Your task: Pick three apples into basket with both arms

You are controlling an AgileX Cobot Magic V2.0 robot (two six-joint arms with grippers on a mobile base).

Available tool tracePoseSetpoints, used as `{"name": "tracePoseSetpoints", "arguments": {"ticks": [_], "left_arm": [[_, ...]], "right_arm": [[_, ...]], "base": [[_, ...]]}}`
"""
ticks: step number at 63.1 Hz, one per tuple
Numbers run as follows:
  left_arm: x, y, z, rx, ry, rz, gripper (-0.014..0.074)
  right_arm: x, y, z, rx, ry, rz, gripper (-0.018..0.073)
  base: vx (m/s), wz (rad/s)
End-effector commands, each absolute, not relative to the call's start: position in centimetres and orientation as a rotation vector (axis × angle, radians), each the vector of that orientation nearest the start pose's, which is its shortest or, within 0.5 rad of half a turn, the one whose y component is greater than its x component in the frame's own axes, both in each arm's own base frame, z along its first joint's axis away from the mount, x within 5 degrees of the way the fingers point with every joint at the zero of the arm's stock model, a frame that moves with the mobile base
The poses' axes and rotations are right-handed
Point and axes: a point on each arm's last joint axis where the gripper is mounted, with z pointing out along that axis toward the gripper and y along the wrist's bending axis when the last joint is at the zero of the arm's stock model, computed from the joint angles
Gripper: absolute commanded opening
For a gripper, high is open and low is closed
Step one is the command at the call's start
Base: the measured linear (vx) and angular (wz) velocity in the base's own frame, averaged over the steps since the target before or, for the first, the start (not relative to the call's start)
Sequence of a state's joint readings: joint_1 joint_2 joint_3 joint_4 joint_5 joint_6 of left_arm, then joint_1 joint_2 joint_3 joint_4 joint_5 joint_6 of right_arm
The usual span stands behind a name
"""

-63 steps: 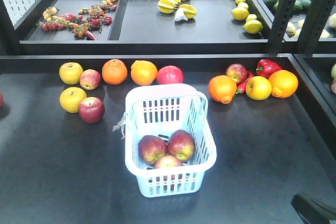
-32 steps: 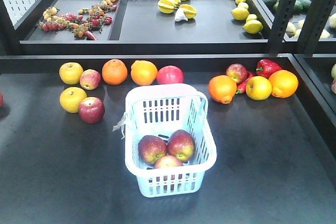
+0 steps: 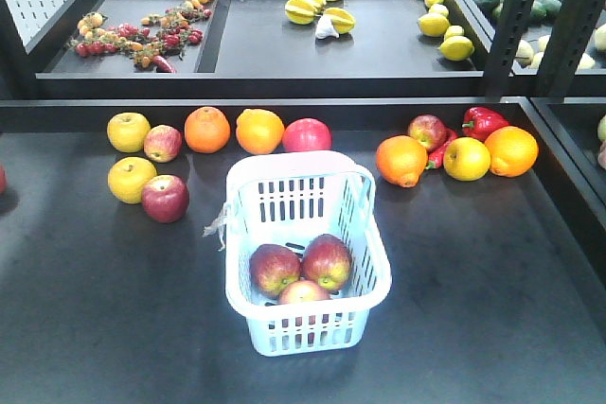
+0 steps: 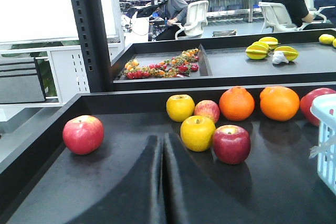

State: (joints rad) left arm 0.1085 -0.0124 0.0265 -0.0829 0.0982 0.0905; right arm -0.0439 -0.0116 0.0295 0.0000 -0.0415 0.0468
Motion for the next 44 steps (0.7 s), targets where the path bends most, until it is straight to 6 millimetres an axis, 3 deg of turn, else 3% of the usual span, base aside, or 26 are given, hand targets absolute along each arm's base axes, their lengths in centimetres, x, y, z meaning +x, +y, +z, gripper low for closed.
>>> {"name": "tracePoseSetpoints", "arguments": {"ticks": [1,44], "left_arm": [[5.56,0.61,19.64,-0.087,1.516,0.084,-0.0008],[5.56,0.61,19.64,-0.087,1.516,0.084,-0.0008]], "right_arm": [[5.49,-0.22,21.25,0.047,1.373,-0.017,-0.0003],[5.48,-0.22,21.28,0.051,1.372,-0.01,-0.0003]], "base": [[0.0,0.0],[0.0,0.0]]}}
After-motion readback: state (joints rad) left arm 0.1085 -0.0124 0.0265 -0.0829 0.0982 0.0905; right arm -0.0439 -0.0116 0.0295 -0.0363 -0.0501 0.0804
